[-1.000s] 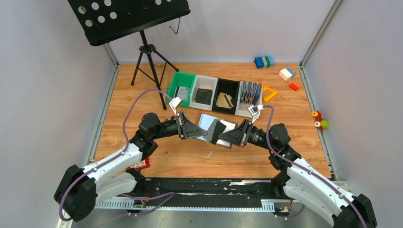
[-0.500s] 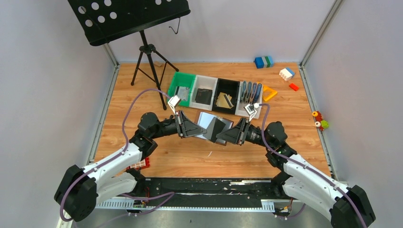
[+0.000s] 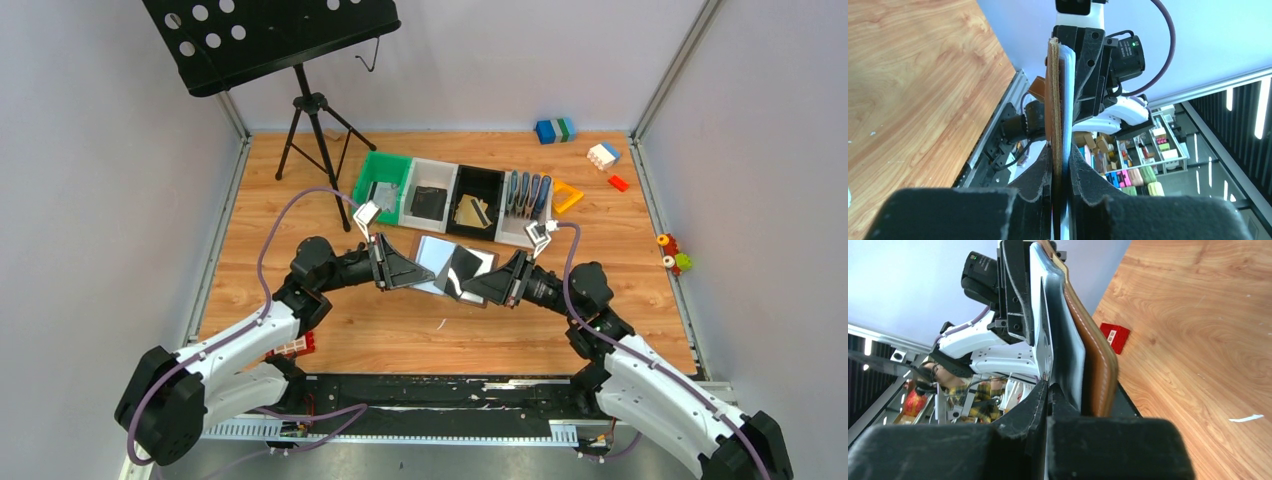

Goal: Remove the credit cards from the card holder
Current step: Remove the credit card from the card holder, then place the credit card in the storage box.

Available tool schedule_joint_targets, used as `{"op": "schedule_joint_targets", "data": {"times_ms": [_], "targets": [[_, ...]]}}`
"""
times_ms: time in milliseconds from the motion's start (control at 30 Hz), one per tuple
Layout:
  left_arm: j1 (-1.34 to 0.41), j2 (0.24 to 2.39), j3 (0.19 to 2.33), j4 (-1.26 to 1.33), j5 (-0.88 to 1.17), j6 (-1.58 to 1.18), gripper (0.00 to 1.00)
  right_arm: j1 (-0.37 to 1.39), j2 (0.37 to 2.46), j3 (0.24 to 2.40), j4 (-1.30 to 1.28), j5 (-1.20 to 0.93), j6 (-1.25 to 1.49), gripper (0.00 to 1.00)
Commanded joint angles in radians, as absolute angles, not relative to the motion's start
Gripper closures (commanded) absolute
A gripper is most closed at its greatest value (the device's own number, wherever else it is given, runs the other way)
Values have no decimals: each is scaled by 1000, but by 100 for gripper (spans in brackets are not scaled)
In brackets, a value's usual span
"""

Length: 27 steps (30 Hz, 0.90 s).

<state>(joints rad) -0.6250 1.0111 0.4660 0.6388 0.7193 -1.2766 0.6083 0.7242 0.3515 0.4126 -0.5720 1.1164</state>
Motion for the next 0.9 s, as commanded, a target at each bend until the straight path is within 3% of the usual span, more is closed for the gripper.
{"op": "schedule_joint_targets", "data": {"times_ms": [0,133,367,667,867], "targets": [[-605,974,483,676,739,-1267,100,570,700,325,302,-497,1079,100],[-591,941,517,506,717,-1174,100,553,684,332,232,-489,1042,100],[-587,908,642,-65,500,-833,99,542,672,431,-23,-389,906,100],[-587,944,640,-191,359,-704,99,542,843,611,-142,-322,700,100],[-587,952,611,-198,283,-667,100,542,1077,824,-250,-253,570,100]]}}
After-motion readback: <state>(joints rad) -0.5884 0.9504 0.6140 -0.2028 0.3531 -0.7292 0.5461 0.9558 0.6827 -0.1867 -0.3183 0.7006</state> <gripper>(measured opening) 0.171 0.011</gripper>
